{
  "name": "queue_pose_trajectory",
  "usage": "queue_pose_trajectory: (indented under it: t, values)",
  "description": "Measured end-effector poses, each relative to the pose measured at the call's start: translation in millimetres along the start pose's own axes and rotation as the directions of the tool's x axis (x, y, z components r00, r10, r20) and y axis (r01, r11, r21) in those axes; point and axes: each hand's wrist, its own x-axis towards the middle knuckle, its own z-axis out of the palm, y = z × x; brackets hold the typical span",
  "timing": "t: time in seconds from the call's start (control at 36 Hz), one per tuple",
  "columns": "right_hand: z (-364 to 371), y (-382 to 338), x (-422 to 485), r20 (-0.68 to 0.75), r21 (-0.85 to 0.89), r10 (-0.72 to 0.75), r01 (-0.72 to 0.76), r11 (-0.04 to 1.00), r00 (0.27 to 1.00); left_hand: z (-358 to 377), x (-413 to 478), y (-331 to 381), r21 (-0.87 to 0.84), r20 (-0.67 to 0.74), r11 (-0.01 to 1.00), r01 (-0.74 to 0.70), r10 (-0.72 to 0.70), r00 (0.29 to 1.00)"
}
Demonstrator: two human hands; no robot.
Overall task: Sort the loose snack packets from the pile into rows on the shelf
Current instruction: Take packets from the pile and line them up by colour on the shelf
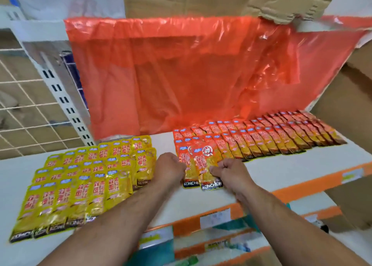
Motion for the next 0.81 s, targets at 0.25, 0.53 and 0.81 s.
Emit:
queue_pose_trajectory:
  t: [0.25, 0.53, 0.81]
  values:
    - [-4.7, 7.7, 8.5, 0.058, -0.112, -0.039, 0.045, 0.993, 0.998, 12.0, -4.2, 3.7, 0.160, -0.176, 0.987, 0.009, 0.019, 0.984]
    - [-10.7, 10.1, 13.6, 0.126, -0.112, -0.046, 0.061, 0.992, 0.991, 15.0, -1.0, -2.4, 0.081, -0.201, 0.996, 0.027, -0.010, 0.980]
    - [-9.1, 7.0, 9.8, 0.087, -0.080, -0.042, 0.049, 0.996, 0.995, 14.9, 2.9, -9.4, 0.038, -0.202, 0.999, 0.031, -0.023, 0.979]
